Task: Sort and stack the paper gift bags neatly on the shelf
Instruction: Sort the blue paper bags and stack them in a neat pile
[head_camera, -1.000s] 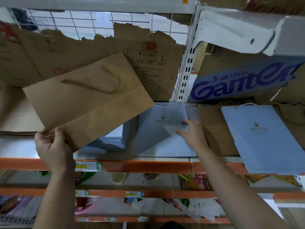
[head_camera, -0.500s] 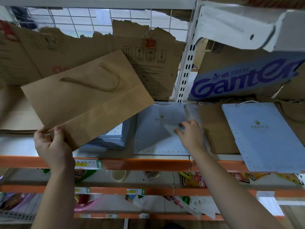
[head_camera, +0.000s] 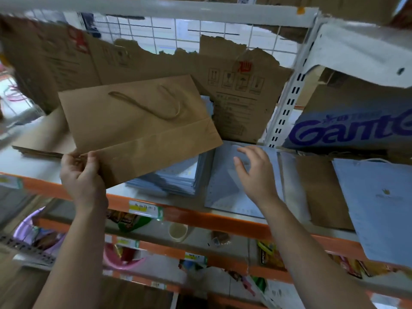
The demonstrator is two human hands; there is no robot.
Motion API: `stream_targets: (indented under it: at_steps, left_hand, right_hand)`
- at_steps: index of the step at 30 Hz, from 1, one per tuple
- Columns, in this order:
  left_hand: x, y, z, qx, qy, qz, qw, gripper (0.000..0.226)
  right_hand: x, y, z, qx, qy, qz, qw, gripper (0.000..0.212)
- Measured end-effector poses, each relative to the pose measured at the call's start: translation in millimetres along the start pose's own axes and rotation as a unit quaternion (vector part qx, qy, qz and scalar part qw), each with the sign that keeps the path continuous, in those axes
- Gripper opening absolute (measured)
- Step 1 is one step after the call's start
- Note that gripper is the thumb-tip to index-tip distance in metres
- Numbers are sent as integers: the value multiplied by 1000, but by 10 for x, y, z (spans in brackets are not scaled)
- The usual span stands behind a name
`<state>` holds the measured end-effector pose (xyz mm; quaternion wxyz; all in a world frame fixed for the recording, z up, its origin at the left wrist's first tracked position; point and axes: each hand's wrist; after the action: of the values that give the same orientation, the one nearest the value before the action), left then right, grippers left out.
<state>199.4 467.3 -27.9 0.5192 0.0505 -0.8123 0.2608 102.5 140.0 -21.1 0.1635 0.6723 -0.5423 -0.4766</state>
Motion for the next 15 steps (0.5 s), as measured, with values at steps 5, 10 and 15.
stream_targets:
  at_steps: [5,10,15]
  left_hand:
    - [4,293,-331,6,2,15,1000,10]
    - [-55,644,-871,5,23,9,1000,9]
    - [-90,1094,-1508,-48,43,6,998,11]
  right_hand:
    - [-584,-245,-57,15,59,-6,998,31]
    - [-1245,-738,-68,53,87,-11,995,32]
    - [-1994,-1253,-59,59,66,-15,996,35]
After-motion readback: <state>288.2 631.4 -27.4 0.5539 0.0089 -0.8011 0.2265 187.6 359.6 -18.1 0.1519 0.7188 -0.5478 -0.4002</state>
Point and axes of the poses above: each hand's wrist, its own z-axis away from the middle knuckle, its own y-axis out of the back of the hand, x = y × z, and after that the axes turned 9 degrees about z, right-handed
